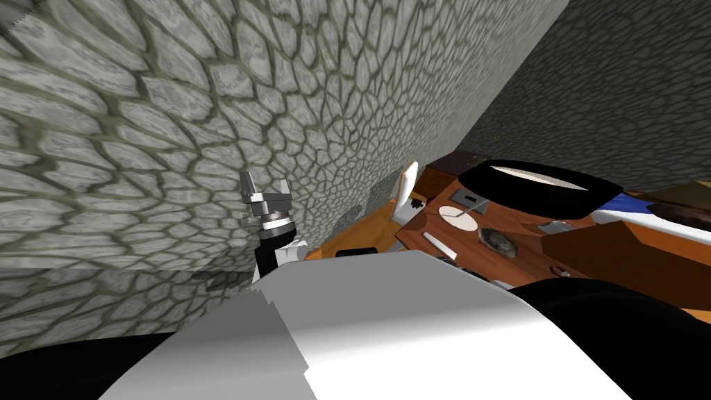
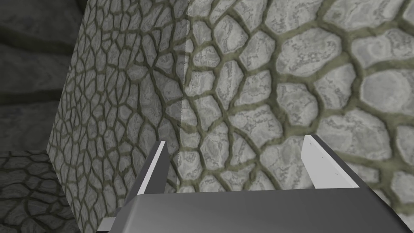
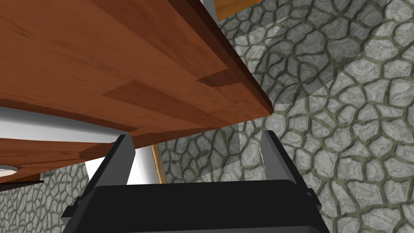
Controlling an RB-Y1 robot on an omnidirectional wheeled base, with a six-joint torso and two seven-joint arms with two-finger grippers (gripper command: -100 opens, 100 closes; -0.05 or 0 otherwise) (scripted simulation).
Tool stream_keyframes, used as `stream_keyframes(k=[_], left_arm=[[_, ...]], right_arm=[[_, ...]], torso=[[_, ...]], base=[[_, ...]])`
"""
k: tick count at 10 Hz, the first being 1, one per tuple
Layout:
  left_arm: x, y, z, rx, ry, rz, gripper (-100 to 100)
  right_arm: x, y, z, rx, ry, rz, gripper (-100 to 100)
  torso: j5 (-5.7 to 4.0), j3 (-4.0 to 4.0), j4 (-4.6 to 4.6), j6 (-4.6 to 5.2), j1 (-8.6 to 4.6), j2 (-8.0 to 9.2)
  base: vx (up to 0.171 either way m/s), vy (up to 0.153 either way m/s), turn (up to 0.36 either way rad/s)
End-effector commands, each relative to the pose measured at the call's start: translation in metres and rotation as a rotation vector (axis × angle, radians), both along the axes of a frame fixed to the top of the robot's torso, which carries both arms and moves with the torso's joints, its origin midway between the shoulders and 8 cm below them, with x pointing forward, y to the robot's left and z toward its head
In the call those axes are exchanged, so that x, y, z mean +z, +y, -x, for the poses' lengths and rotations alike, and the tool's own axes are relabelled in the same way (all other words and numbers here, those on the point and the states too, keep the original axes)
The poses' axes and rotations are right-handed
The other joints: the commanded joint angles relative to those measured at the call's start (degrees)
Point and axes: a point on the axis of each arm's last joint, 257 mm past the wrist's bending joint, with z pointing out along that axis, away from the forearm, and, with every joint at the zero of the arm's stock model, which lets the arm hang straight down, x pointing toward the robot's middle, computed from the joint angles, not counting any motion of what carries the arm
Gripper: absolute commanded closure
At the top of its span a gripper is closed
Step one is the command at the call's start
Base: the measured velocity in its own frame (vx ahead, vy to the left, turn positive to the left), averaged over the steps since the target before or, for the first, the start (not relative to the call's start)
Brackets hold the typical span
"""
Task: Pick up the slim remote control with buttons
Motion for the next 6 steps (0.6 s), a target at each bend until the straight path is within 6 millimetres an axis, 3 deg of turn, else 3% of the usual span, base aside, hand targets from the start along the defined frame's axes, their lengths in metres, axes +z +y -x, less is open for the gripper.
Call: stream_keyframes(k=[1, 2, 3, 4, 5, 6], left_arm=[[0.0, 0.0, 0.0, 0.0, 0.0, 0.0, 0], [0.0, 0.0, 0.0, 0.0, 0.0, 0.0, 0], [0.0, 0.0, 0.0, 0.0, 0.0, 0.0, 0], [0.0, 0.0, 0.0, 0.0, 0.0, 0.0, 0], [0.0, 0.0, 0.0, 0.0, 0.0, 0.0, 0], [0.0, 0.0, 0.0, 0.0, 0.0, 0.0, 0]], right_arm=[[-0.003, -0.006, 0.007, 0.005, 0.011, 0.008, -100], [-0.009, -0.022, 0.034, 0.034, 0.077, 0.054, -100], [-0.01, -0.023, 0.035, 0.032, 0.08, 0.056, -100], [-0.014, -0.035, 0.059, 0.065, 0.137, 0.094, -100], [-0.015, -0.04, 0.063, 0.058, 0.146, 0.099, -100], [-0.018, -0.054, 0.089, 0.085, 0.208, 0.137, -100]], torso=[[0.0, 0.0, 0.0, 0.0, 0.0, 0.0], [0.0, 0.07, 0.03, 0.02, 0.04, 0.13], [0.03, 0.05, 0.02, -0.02, 0.06, 0.08], [0.01, 0.04, 0.02, 0.0, 0.06, 0.06], [0.02, 0.0, 0.0, -0.02, 0.04, -0.01], [0.0, -0.01, 0.0, 0.01, 0.0, -0.02]], base=[[0.036, -0.009, 0.007], [0.065, 0.003, 0.153], [0.07, -0.004, 0.099], [0.09, -0.006, 0.145], [0.09, -0.026, 0.075], [0.121, -0.028, 0.134]])
